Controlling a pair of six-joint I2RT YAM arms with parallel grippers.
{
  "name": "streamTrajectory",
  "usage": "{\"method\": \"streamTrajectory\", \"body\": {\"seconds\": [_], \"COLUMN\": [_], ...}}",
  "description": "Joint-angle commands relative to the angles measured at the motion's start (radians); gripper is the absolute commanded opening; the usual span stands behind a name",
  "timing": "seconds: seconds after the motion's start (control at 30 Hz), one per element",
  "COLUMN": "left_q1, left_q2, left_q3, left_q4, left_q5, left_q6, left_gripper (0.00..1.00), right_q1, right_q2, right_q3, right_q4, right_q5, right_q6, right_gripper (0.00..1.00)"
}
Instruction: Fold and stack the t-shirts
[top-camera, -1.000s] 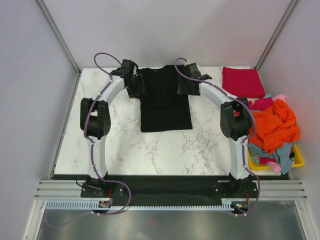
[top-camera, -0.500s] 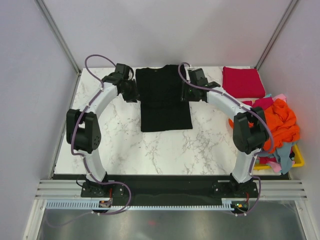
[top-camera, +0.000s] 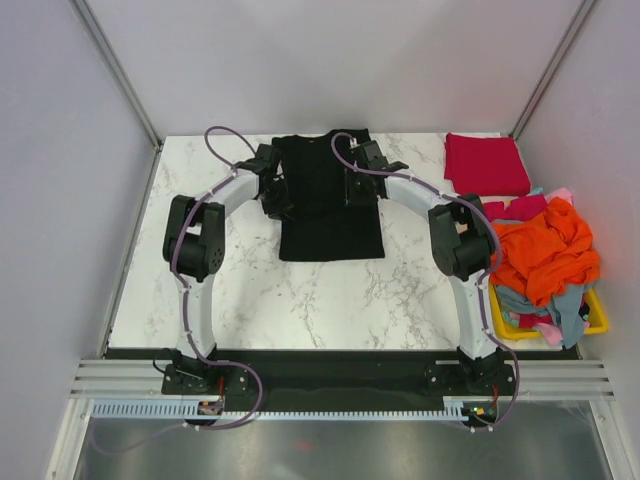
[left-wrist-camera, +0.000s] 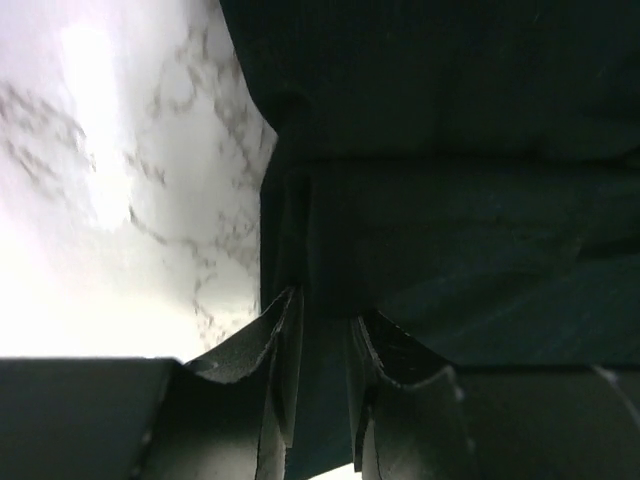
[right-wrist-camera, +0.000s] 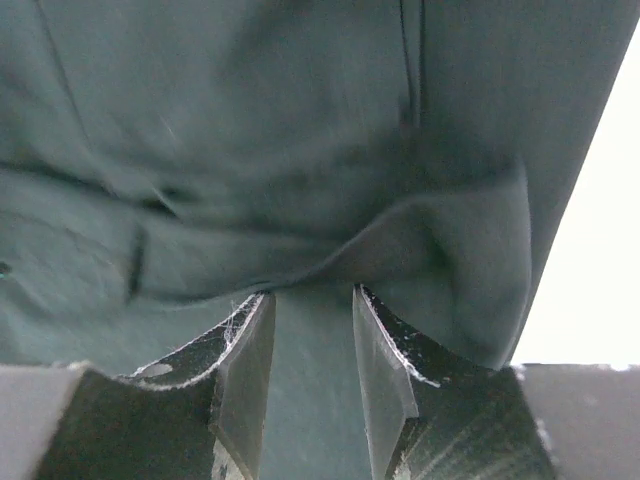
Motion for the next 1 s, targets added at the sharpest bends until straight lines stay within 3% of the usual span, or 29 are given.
{"method": "streamTrajectory", "body": {"seconds": [0.0,0.17,0.37,0.47,0.5,0.53,0.57,0.63,0.8,0.97], "left_q1": [0.004,0.022,0.106,0.152,0.155,0.154,0.154,0.152,0.146,0.136], "left_q2": [0.043,0.119,0.232,0.216,0.191,0.156,0.124,0.015,-0.230,-0.461], "left_q3": [0.111,0.229,0.470,0.553,0.534,0.512,0.486,0.374,-0.056,-0.390], "left_q4": [0.037,-0.004,-0.082,-0.121,-0.122,-0.122,-0.121,-0.116,0.005,0.156], "left_q5": [-0.021,-0.012,0.043,0.108,0.105,0.096,0.085,0.067,0.086,0.129], "left_q6": [0.029,0.026,-0.008,-0.028,-0.019,-0.011,-0.008,-0.005,-0.011,-0.052], "left_gripper": [0.30,0.31,0.32,0.34,0.37,0.48,0.53,0.60,0.63,0.63], "right_q1": [-0.013,-0.056,-0.110,-0.134,-0.137,-0.139,-0.141,-0.144,-0.151,-0.153], "right_q2": [0.049,0.159,0.321,0.305,0.276,0.241,0.154,0.005,-0.267,-0.445], "right_q3": [0.167,0.297,0.593,0.655,0.631,0.548,0.496,0.303,-0.175,-0.490], "right_q4": [-0.014,-0.053,-0.143,-0.159,-0.143,-0.127,-0.105,-0.044,0.117,0.214], "right_q5": [0.023,0.012,0.000,-0.036,-0.034,-0.033,-0.025,0.013,-0.010,-0.152], "right_q6": [-0.044,-0.043,-0.030,-0.040,-0.047,-0.056,-0.070,-0.070,-0.003,0.084], "right_gripper": [0.45,0.47,0.55,0.60,0.62,0.65,0.74,0.84,0.89,0.89]}}
